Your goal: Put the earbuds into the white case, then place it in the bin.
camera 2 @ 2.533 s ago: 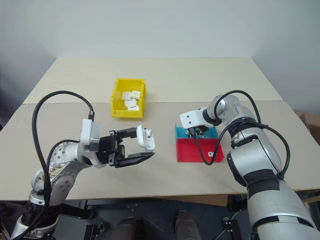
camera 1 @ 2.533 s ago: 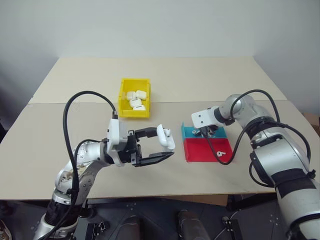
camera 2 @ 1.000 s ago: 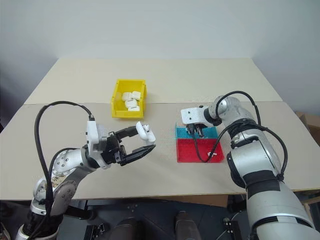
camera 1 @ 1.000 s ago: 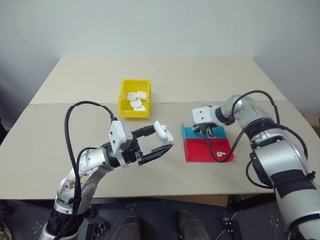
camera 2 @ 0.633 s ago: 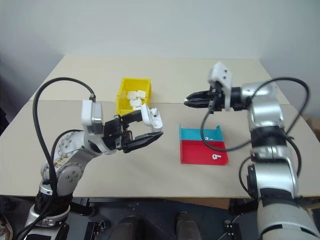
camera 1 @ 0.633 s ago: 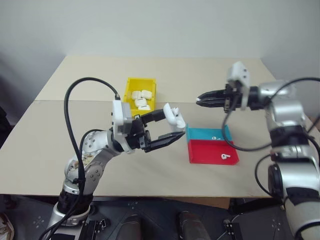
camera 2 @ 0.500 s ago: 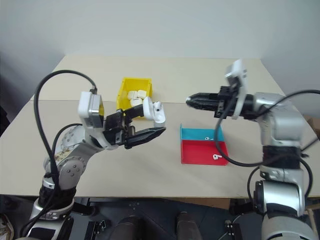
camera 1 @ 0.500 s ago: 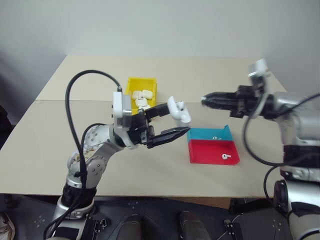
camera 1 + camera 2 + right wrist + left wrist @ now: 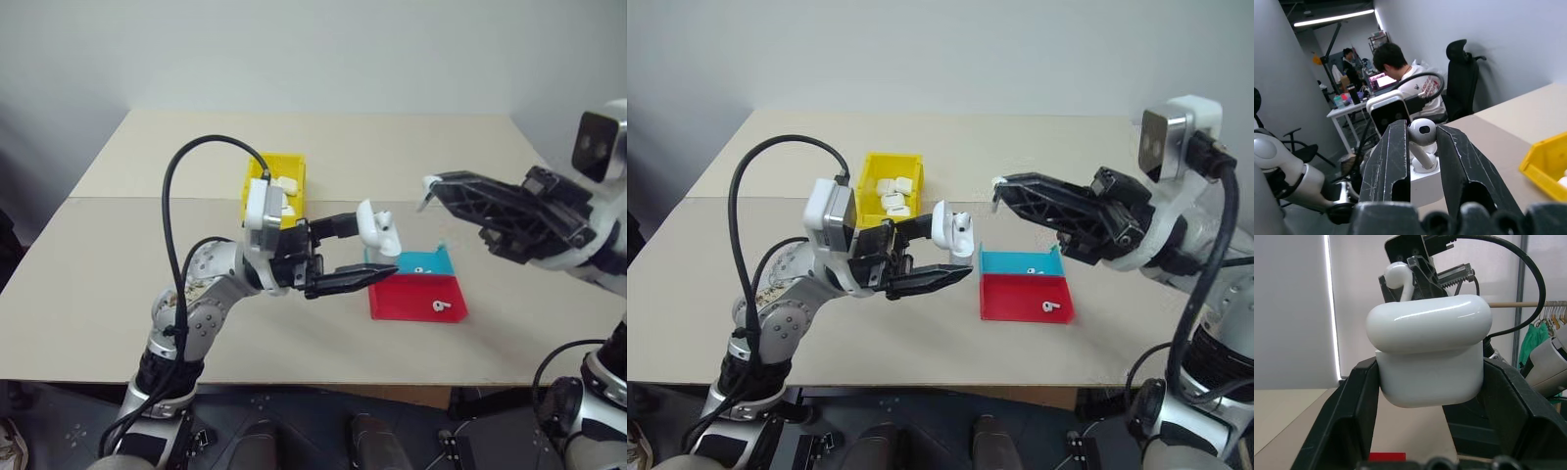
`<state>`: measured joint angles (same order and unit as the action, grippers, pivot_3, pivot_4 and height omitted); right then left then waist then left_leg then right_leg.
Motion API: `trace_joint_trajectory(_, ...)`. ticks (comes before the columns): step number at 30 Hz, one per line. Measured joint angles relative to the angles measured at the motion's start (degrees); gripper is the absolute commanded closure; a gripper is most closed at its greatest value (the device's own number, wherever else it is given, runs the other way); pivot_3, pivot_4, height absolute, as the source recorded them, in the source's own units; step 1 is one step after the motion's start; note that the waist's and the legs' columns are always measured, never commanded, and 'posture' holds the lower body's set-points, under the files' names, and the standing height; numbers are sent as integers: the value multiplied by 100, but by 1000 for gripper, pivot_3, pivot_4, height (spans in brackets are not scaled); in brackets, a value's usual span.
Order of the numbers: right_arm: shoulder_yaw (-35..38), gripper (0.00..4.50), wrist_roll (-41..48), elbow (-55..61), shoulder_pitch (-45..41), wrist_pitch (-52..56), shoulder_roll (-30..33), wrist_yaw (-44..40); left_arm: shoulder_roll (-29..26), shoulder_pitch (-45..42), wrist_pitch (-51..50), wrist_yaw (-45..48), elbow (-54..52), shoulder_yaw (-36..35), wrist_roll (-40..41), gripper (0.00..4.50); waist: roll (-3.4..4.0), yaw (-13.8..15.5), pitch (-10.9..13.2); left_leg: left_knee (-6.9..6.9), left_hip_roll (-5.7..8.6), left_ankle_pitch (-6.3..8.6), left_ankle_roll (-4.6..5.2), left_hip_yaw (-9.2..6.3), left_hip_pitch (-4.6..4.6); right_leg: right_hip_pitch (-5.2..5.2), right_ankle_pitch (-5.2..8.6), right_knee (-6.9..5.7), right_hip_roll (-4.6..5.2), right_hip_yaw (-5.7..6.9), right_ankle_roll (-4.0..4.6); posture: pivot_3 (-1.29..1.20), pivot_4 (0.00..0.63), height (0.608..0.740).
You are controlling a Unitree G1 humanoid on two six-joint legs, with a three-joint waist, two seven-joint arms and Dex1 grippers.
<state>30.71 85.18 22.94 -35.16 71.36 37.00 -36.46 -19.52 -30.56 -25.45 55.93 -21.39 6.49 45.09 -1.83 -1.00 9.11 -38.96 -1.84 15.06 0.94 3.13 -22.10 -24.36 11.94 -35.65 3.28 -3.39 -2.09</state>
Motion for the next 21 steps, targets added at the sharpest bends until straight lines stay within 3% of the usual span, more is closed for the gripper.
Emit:
trace_joint_trajectory(5,-374,3870,1014,75,138,-312,373,545,0,1,0,111,1,46,-1,1652,0,0,0,0,-1,0,1,-1,1,1,1,0,-1,0,-2,0,150,740)
trace_joint_trajectory(12,-776,3870,1731,147,236,-761,782,829,14,-5,10,139,101,45,-27,1652,-2,4,1,0,-1,0,1,-2,-1,1,2,4,-1,0,-4,0,150,740)
trace_joint_trajectory(21,-1195,3870,1515,395,537,-1005,1023,773,69,13,22,109,96,46,-94,1652,-1,8,1,0,-3,3,5,-4,-9,1,1,22,-1,3,-5,0,150,740)
